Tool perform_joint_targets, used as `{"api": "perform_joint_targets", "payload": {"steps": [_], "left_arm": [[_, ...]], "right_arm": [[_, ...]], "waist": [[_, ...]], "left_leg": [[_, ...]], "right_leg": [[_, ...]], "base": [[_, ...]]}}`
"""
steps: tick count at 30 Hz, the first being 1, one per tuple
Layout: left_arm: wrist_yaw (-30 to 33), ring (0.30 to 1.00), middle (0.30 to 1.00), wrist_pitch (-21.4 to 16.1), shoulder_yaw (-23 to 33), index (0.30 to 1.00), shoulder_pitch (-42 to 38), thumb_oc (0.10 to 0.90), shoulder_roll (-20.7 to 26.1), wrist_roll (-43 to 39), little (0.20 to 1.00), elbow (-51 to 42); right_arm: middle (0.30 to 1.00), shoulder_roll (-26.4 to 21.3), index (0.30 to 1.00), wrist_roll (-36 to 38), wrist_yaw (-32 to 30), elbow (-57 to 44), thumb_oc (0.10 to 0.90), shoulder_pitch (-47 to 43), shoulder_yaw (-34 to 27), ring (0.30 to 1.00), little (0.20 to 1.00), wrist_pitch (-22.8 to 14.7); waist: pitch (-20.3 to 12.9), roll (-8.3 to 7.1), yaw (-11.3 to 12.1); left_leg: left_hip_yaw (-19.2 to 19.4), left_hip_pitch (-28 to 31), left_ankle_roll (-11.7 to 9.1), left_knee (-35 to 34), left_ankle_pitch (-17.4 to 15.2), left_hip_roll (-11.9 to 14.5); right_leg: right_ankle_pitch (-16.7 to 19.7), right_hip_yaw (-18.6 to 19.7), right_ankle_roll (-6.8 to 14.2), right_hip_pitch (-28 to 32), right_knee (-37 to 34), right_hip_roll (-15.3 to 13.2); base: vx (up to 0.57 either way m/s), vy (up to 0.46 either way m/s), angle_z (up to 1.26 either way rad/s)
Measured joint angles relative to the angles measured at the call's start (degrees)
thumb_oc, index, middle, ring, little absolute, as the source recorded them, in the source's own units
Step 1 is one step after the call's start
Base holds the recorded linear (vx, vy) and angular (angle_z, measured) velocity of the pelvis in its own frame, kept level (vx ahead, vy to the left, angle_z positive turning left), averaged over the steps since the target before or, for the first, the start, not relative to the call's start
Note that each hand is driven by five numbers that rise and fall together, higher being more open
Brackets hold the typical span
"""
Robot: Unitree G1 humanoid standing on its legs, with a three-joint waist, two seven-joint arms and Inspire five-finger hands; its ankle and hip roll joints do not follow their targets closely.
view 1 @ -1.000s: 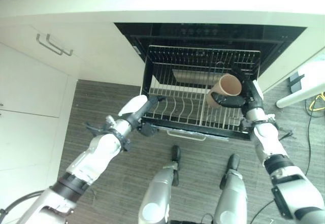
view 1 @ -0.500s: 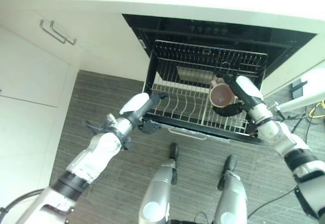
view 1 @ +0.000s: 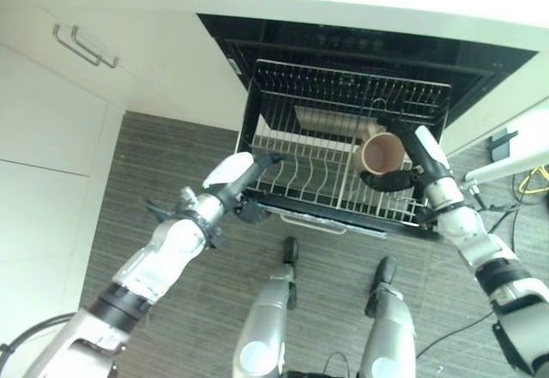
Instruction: Place the dishes in the dishwasher.
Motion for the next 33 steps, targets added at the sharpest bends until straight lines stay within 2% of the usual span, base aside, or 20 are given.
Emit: {"api": "perform_joint_targets", "payload": {"steps": [1, 2, 3, 7, 12, 15, 18, 21, 24, 27, 32, 33], "left_arm": [[0.00, 0.900, 0.900, 0.28, 0.00, 0.900, 0.02, 0.800, 0.00, 0.00, 0.900, 0.00], [0.00, 0.900, 0.900, 0.68, 0.01, 0.900, 0.39, 0.800, 0.00, 0.00, 0.900, 0.00], [0.05, 0.900, 0.900, 1.01, 0.00, 0.900, 0.52, 0.800, -0.06, 0.01, 0.900, -0.05], [0.44, 0.900, 0.900, 1.99, -0.17, 0.900, 0.80, 0.800, -0.25, 0.04, 0.900, -0.06], [0.51, 0.900, 0.900, 1.93, -0.53, 0.900, 0.79, 0.800, -0.13, 0.03, 0.900, -0.05], [0.49, 0.900, 0.900, 1.93, -0.53, 0.900, 0.61, 0.800, -0.03, -0.02, 0.900, -0.08], [0.37, 0.900, 0.900, 1.90, -0.52, 0.900, 0.47, 0.800, 0.84, -0.51, 0.900, -0.07], [-0.10, 0.900, 0.900, 1.86, -0.53, 0.900, -0.04, 0.800, 1.15, -0.50, 0.900, -0.21], [-0.67, 0.900, 0.900, 1.15, -0.53, 0.900, -0.16, 0.800, 1.68, -0.49, 0.900, -0.57], [-1.06, 0.900, 0.900, 0.53, -0.51, 0.900, 0.02, 0.800, 2.45, -0.42, 0.900, -0.56], [-1.03, 0.900, 0.900, 0.53, -0.34, 0.900, 0.36, 0.800, 2.44, 0.07, 0.900, -0.56], [-1.03, 0.900, 0.900, 0.61, 0.05, 0.900, 0.37, 0.800, 2.44, 0.18, 0.900, -0.51]], "right_arm": [[0.900, 0.83, 0.900, 0.76, -0.01, -0.07, 0.800, 0.54, -1.11, 0.900, 0.900, 0.01], [0.900, 2.03, 0.900, 3.96, 3.10, -1.80, 0.800, 1.84, -3.38, 0.900, 0.900, 3.48], [0.900, 2.21, 0.900, 4.82, 4.36, -1.93, 0.800, 2.26, -4.13, 0.900, 0.900, 4.39], [0.900, 1.71, 0.900, 0.17, 1.28, -1.96, 0.800, 2.54, -1.53, 0.900, 0.900, 3.27], [0.900, 1.65, 0.900, 0.23, 5.21, -2.17, 0.800, 2.27, -1.77, 0.900, 0.900, 5.96], [0.900, 0.77, 0.900, -1.43, 6.34, -2.13, 0.800, 1.73, -0.75, 0.900, 0.900, 6.09], [0.900, -1.23, 0.900, -5.73, 11.97, -1.85, 0.800, -1.17, -0.23, 0.900, 0.900, 10.02], [0.900, -4.75, 0.900, -9.44, 17.67, -1.88, 0.800, -5.55, 3.46, 0.900, 0.900, 14.80], [0.900, -6.18, 0.900, -9.33, 18.01, -1.93, 0.800, -7.64, 6.09, 0.900, 0.900, 17.24], [0.900, -6.01, 0.900, -9.33, 17.92, -3.07, 0.800, -6.58, 4.96, 0.900, 0.900, 19.31], [0.900, -4.69, 0.900, -9.24, 12.42, -6.57, 0.800, -3.58, 2.79, 0.900, 0.900, 20.19], [0.900, -2.84, 0.900, -8.72, 10.01, -7.64, 0.800, -2.87, 1.62, 0.900, 0.900, 20.17]], "waist": [[0.00, 0.00, -0.16], [0.00, 0.00, -0.24], [-0.01, 0.02, -0.26], [-0.01, 0.01, -0.38], [-0.02, 0.02, -0.71], [-0.02, 0.03, -0.70], [-0.04, -0.05, -0.65], [-0.18, -0.87, 0.09], [-0.23, -1.42, 0.36], [-0.21, -1.95, 1.08], [-0.18, -2.13, 0.72], [-0.18, -2.56, 0.12]], "left_leg": [[0.08, 0.00, 0.00, -0.03, 0.00, 0.01], [0.23, 0.29, 0.02, -0.09, -0.02, 0.01], [0.28, 0.44, 0.03, -0.07, -0.02, 0.01], [0.20, 0.52, 0.03, -0.05, 0.07, 0.13], [0.28, 0.79, 0.04, -0.08, 0.14, 0.15], [0.23, 0.84, 0.00, -0.17, 0.29, 0.22], [-0.02, 0.91, -0.18, -0.21, 0.45, 0.46], [-0.20, 1.24, -0.55, -0.21, 0.68, 1.38], [-1.73, 1.26, -0.79, -0.33, 0.83, 1.81], [-2.01, 1.09, -0.54, -0.32, 0.67, 2.17], [-1.62, 0.21, -0.40, -0.18, 0.65, 2.04], [-1.33, -0.58, -0.36, -0.10, 0.68, 2.01]], "right_leg": [[0.00, 0.01, 0.00, -0.11, 0.02, 0.02], [0.00, 0.09, 0.01, 0.04, 0.00, 0.02], [-0.02, 0.17, 0.01, 0.07, 0.07, -0.01], [-0.01, 0.16, -0.02, 0.08, 0.35, 0.12], [0.01, 0.16, -0.05, 0.19, 0.43, 0.07], [-0.01, 0.07, -0.07, 0.18, 0.58, 0.08], [-0.04, -0.09, -0.10, 0.22, 0.78, 0.24], [-0.17, -0.54, -0.38, 0.65, 0.92, 1.08], [-0.73, -1.57, -1.04, 1.43, 1.41, 1.58], [-0.95, -1.60, -1.31, 1.30, 1.59, 1.73], [-1.03, -1.38, -1.18, 0.40, 1.63, 1.78], [-0.71, -1.11, -1.36, -0.54, 1.62, 1.78]], "base": [[0.05, 0.036, -0.04], [0.03, 0.027, -0.05], [0.00, -0.001, -0.04], [0.01, 0.000, 0.00], [0.00, 0.000, 0.00], [0.00, -0.065, 0.00], [-0.01, -0.117, 0.00], [0.00, -0.114, 0.01], [0.00, -0.062, 0.17], [0.00, -0.002, 0.03], [-0.02, 0.022, 0.00], [-0.01, 0.045, -0.07]]}}
